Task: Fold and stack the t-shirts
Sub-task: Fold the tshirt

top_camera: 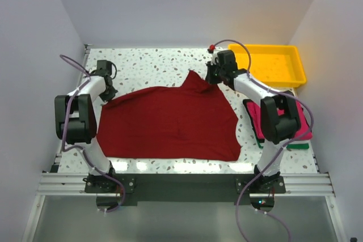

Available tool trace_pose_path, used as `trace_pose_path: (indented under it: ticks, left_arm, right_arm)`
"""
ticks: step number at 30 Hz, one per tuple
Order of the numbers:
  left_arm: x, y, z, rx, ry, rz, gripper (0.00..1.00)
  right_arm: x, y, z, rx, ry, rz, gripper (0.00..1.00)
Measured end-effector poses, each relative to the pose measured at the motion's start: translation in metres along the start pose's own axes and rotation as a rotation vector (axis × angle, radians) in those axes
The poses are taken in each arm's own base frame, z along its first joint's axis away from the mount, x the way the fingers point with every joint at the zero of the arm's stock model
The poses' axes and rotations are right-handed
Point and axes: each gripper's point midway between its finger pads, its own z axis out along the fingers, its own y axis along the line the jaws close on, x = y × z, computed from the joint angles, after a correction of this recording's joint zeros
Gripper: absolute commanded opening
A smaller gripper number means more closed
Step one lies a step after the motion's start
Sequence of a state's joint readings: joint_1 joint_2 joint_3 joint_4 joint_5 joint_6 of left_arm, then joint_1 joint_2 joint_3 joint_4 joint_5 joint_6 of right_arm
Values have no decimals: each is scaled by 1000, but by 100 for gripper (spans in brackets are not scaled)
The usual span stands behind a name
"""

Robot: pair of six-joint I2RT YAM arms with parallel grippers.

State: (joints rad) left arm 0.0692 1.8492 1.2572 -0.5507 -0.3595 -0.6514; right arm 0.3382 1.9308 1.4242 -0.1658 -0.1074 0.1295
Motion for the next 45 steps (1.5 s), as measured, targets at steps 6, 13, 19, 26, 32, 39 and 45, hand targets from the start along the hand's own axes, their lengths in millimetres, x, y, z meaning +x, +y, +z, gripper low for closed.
trace_pose_path:
  ticks: [6,13,19,26,32,39,45]
  left_arm:
    - [5,16,-23,13,-34,-15,0]
    - [8,34,-50,26,-86,-52,0]
    - [7,46,-60,-11,-108,-73,0]
    - [16,67,-72,-55,-122,-109,0]
    - [38,76,-63,-75,-81,-100,0]
    - [56,84,-55,-99,-43,-89,7]
    - [74,94,-49,-132,-13,-97,28]
  right_arm:
    - [21,22,-50,-50,4,-24,0]
    - [51,26,-107,-61,34,-32,0]
    - [62,30,-151,-57,18,-41,0]
    - [89,35,-172,-73,45,-53,0]
    - [120,31,-174,-65,114,-45,0]
    - [146,34,-173,-71,167,-35,0]
    - [176,37,-174,-73,226,6,6]
